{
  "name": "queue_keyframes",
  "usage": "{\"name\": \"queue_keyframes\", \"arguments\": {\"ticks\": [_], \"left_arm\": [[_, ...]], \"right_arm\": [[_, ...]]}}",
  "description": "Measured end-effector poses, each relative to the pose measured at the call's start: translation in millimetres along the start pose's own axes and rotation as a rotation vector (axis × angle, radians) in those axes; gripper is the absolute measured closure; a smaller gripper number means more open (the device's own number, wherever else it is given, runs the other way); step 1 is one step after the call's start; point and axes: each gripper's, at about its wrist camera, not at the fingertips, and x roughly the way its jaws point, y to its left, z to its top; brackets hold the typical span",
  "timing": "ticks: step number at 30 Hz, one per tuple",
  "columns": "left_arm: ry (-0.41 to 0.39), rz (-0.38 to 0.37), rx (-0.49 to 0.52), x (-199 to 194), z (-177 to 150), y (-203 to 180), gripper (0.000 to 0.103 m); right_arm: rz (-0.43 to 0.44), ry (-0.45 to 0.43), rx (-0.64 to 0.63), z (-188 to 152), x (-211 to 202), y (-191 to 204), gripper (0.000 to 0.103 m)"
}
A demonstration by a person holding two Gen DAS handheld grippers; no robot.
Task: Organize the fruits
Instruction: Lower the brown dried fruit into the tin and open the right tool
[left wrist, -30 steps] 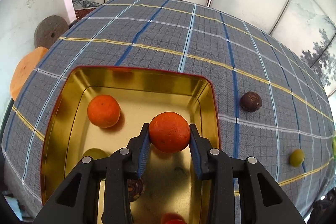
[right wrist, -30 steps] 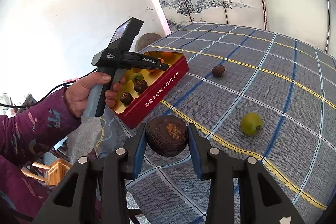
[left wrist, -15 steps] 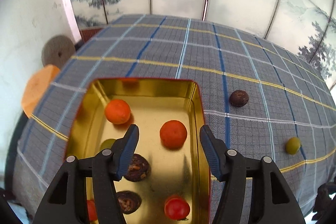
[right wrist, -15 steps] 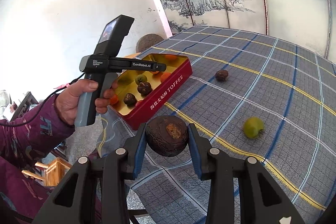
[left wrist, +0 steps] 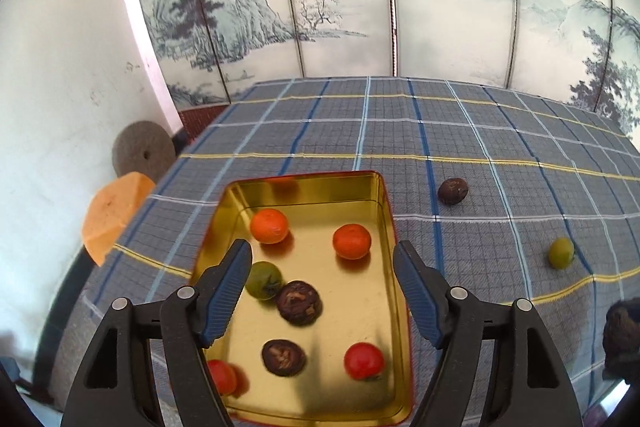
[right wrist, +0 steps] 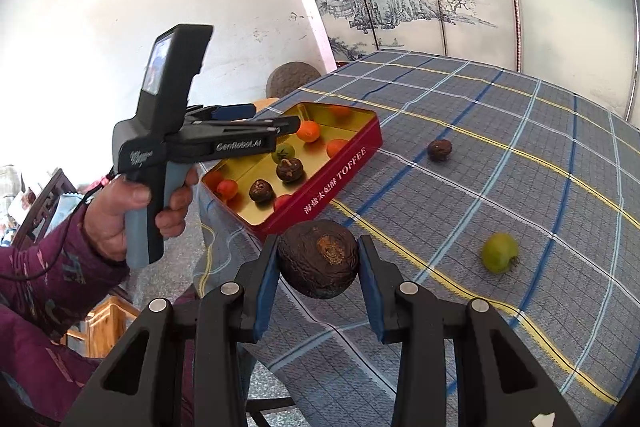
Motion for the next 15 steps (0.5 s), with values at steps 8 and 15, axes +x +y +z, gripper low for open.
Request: {"name": "queue_keyframes", "arguments": {"ticks": [8,15], "left_arm": [[-0.019,0.021,-0.030,-16,-14,17,0.025],[-0.010,0.051,-0.042,-19,-28,31,0.024]], "right_arm": [[0.019,0.005,-0.026,28,20,8,0.068],[0.052,0.036,-0.074,67,64,17,0.068]]}}
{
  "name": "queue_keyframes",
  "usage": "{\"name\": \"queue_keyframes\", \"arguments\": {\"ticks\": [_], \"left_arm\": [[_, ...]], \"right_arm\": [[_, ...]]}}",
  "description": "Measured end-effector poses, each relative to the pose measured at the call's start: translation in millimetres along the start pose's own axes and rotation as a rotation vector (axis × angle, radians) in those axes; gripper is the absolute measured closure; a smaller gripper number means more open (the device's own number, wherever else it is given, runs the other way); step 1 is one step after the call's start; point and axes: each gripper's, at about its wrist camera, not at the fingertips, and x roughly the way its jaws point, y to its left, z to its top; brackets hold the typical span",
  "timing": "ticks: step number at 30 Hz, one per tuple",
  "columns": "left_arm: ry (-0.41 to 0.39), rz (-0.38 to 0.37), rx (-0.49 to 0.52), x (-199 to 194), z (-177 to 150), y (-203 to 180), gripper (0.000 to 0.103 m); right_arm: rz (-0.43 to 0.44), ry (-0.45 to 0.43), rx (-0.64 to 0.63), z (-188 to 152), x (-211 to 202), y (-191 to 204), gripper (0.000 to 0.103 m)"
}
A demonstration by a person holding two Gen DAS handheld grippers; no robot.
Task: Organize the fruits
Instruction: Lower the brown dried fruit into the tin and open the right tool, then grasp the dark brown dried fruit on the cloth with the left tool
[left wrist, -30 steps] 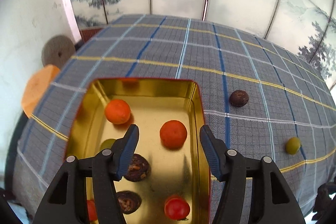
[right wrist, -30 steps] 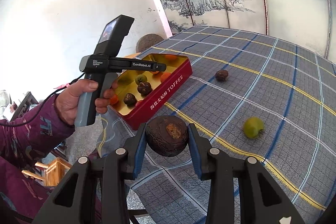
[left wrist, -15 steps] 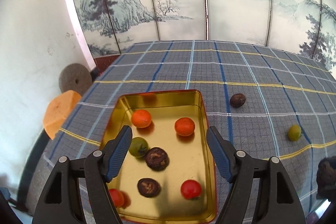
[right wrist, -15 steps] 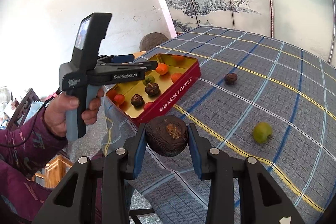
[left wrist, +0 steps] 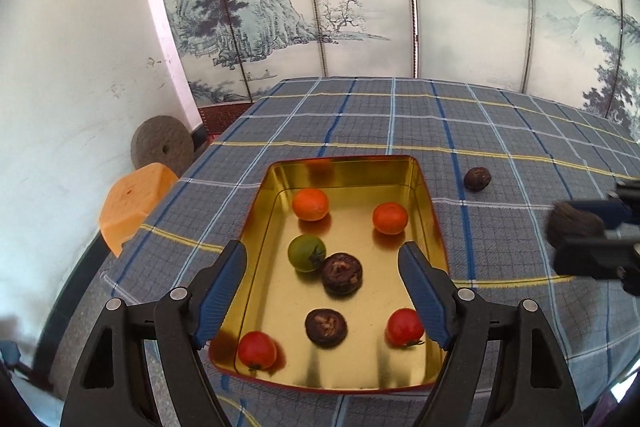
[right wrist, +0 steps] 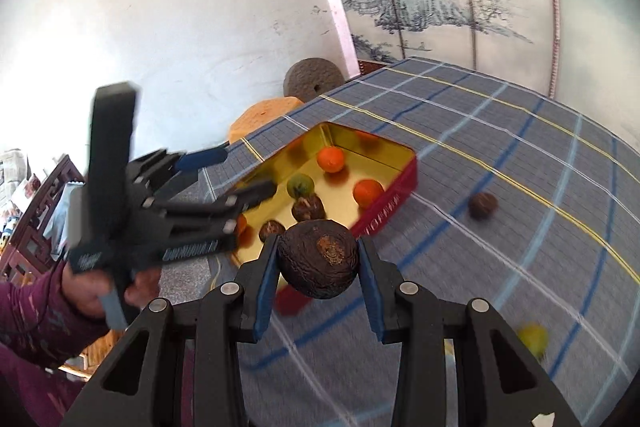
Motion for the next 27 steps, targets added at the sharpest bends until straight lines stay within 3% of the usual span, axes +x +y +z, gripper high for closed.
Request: {"name": "queue_keyframes", "arguments": {"ticks": [12,21,23,27], "left_arm": [[0.031,0.035,-0.025,8,-14,22,0.024],[0.050,0.036,-0.034,16,-19,28,0.023],[0.054,0.035,-0.039,18,-19,29,0.023],[0.068,0.036,-0.043,23,-19,31,0.022]], "right_arm": [[0.035,0.124,0.004,45,110,-10,0.067],[0.027,0.178,0.019,55,157,-14,0.067],[0.049,0.165,0.033,59,161,-15,0.064],[0.095,0.077,0.092,67,145,-20,0.038]]}}
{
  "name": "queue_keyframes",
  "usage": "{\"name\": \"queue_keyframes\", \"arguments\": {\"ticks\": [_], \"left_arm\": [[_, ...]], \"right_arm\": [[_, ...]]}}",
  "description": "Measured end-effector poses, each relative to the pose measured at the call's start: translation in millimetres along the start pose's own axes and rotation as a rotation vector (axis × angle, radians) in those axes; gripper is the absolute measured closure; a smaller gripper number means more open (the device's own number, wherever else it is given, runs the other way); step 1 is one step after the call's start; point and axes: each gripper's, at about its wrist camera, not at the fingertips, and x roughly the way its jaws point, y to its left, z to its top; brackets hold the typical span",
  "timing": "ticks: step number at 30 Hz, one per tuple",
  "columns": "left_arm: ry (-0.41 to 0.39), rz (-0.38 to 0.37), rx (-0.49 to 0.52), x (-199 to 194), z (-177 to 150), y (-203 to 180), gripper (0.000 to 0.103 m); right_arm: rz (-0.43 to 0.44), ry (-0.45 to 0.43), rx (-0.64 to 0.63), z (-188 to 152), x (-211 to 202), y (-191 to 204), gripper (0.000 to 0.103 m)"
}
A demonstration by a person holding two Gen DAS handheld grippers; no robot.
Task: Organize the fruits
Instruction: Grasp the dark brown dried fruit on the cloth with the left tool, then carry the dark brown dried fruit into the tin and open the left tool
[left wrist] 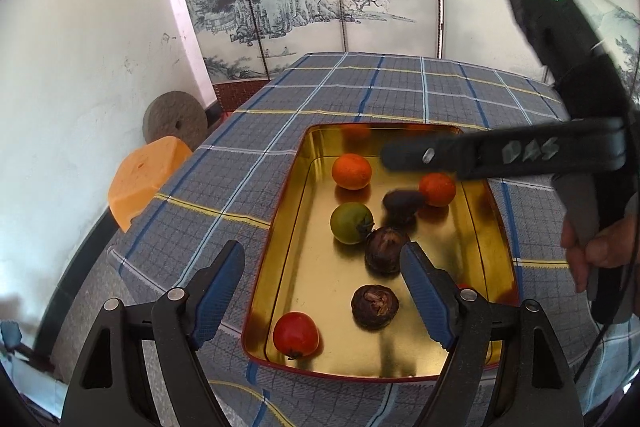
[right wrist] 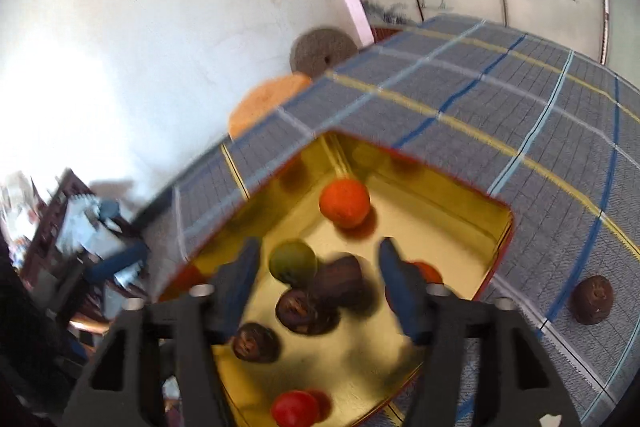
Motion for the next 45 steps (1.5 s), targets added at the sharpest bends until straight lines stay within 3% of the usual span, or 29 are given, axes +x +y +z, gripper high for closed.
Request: {"name": "queue_keyframes", "arguments": {"ticks": [5,9,12,16,17,19,23,26,29,31,38,39,40,41,45], "left_arm": [[0.010,-0.003,-0.004,1,1,0,0.022],[0.002,-0.031,0.009,-4,3,-4,0.022],[-0.011,-0.058,0.064,-12,10,-17,0.022],[-0.050,-0.125,0.144,-27,28,-45,0.022],[-0.050,-0.156,0.164,-29,34,-54,0.022],[-0.041,-0.233,0.197,-29,49,-75,0.022],[-0.011,-0.322,0.271,-10,76,-127,0.022],[0.043,-0.348,0.318,22,92,-162,0.022],[0.139,-0.352,0.329,60,103,-188,0.022],[0.181,-0.353,0.331,81,109,-200,0.022],[0.259,-0.312,0.302,134,115,-222,0.025],[0.268,-0.308,0.300,137,114,-223,0.027],[0.288,-0.318,0.294,141,113,-225,0.039],[0.316,-0.333,0.289,148,111,-228,0.066],[0.329,-0.330,0.255,153,100,-233,0.068]], "right_arm": [[-0.007,-0.147,-0.003,-6,-62,-1,0.037],[-0.094,-0.247,0.002,-38,-128,-12,0.023],[-0.253,-0.271,0.009,-78,-173,-35,0.019],[-0.479,-0.231,0.065,-137,-213,-83,0.019],[-0.553,-0.203,0.092,-153,-220,-99,0.019],[-0.620,-0.174,0.149,-175,-230,-124,0.019],[-0.617,-0.174,0.297,-207,-248,-168,0.019],[-0.571,-0.205,0.329,-220,-254,-180,0.019],[-0.542,-0.218,0.324,-224,-255,-181,0.019],[-0.520,-0.236,0.311,-226,-258,-177,0.014],[-0.445,-0.286,0.327,-227,-263,-179,0.012],[-0.439,-0.292,0.329,-228,-263,-180,0.012],[-0.434,-0.296,0.331,-228,-264,-180,0.011],[-0.430,-0.297,0.333,-228,-265,-181,0.011],[-0.429,-0.293,0.339,-226,-264,-184,0.011]]}}
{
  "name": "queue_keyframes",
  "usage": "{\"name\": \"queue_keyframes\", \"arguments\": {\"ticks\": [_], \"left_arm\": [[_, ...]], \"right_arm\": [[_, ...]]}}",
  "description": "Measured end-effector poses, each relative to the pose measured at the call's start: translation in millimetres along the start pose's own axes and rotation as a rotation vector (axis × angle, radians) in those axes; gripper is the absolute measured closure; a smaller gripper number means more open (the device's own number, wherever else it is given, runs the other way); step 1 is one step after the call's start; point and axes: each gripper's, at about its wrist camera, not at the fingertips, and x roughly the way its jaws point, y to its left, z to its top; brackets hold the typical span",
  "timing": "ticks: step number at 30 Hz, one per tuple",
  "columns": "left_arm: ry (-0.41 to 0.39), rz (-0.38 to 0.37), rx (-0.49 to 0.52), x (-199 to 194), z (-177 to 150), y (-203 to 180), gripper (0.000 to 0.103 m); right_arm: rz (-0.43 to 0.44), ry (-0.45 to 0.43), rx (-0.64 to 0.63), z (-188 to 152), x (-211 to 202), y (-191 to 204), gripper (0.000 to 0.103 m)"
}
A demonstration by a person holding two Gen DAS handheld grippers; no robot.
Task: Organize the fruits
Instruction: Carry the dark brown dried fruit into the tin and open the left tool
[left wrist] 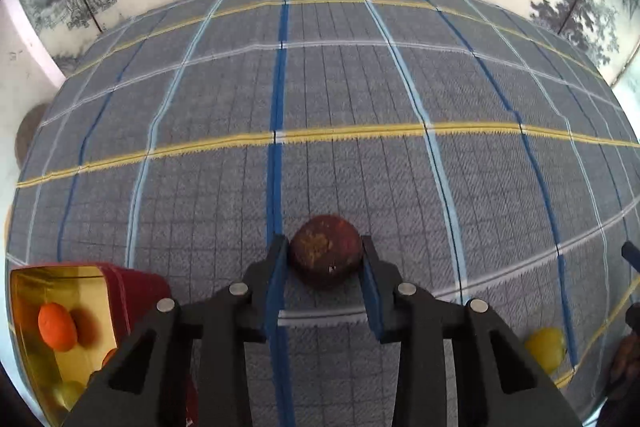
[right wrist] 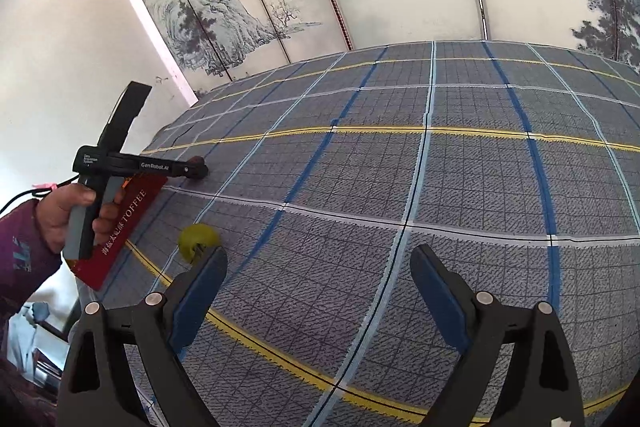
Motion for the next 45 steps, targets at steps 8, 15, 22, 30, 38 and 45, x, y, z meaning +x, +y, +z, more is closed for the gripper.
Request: {"name": "queue_keyframes", "arguments": {"ticks": [8,15,22,30,38,45], "left_arm": [[-0.126,0.010,-0.043,-49,-58,-28,0.067],[-0.233,0.028,-0.069,-115,-98,-25,0.067],[-0.275,0.042,-0.120,-154,-131,-11,0.067],[-0.303,0.097,-0.147,-170,-156,3,0.067],[-0.325,0.153,-0.174,-176,-171,16,0.067],[-0.329,0.203,-0.194,-175,-182,27,0.067]], "right_arm": [[-0.088,0.081,0.008,2,18,-3,0.011],[-0.151,0.129,-0.029,1,29,2,0.002],[-0.197,0.154,-0.072,-1,35,8,0.001],[-0.216,0.162,-0.087,-1,37,11,0.001],[-0.223,0.164,-0.092,-2,38,13,0.001],[-0.236,0.168,-0.098,-2,39,14,0.001]]}}
